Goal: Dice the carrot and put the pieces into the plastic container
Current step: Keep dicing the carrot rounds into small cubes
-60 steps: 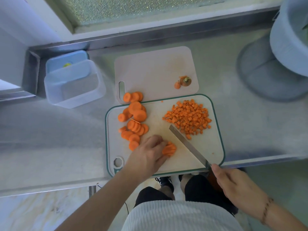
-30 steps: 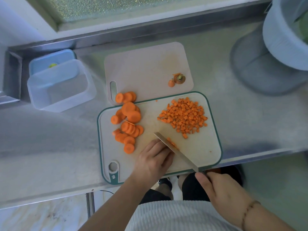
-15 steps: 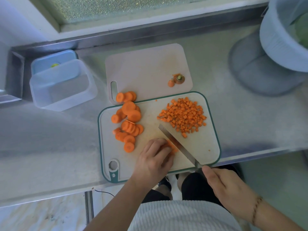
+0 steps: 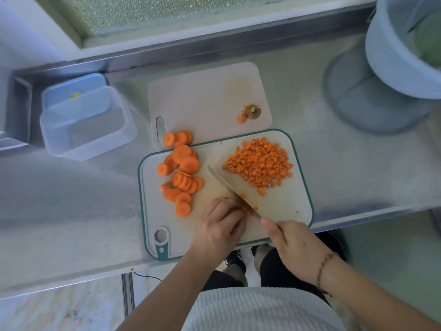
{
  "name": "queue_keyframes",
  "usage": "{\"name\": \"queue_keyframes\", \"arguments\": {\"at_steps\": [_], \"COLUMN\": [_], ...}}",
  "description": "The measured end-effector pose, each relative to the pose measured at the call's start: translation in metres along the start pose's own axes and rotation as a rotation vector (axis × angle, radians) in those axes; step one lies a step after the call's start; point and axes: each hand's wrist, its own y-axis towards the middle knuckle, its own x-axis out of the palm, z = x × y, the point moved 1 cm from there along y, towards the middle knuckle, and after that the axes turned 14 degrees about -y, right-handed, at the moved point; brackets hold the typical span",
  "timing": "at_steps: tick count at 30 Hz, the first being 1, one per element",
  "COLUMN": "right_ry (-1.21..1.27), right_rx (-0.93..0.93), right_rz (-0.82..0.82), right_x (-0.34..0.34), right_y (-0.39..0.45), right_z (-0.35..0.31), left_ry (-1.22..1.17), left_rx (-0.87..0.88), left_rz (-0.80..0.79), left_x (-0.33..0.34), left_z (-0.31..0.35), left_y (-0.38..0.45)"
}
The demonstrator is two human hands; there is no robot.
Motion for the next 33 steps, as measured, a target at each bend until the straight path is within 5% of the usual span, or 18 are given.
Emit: {"name": "queue_keyframes", "arguments": {"at_steps": [33], "right_ry": [-0.048], "right_rx": [0.019], "right_rz": [-0.044], "right_x": [0.007], "right_y": [-0.024], "right_z": [0.005], "left_ry": [-0.047], "left_rx": [-0.04], "left_rz": [0.039], "left_x": [-0.003], "left_z": [0.0], "left_y": [-0.009]}}
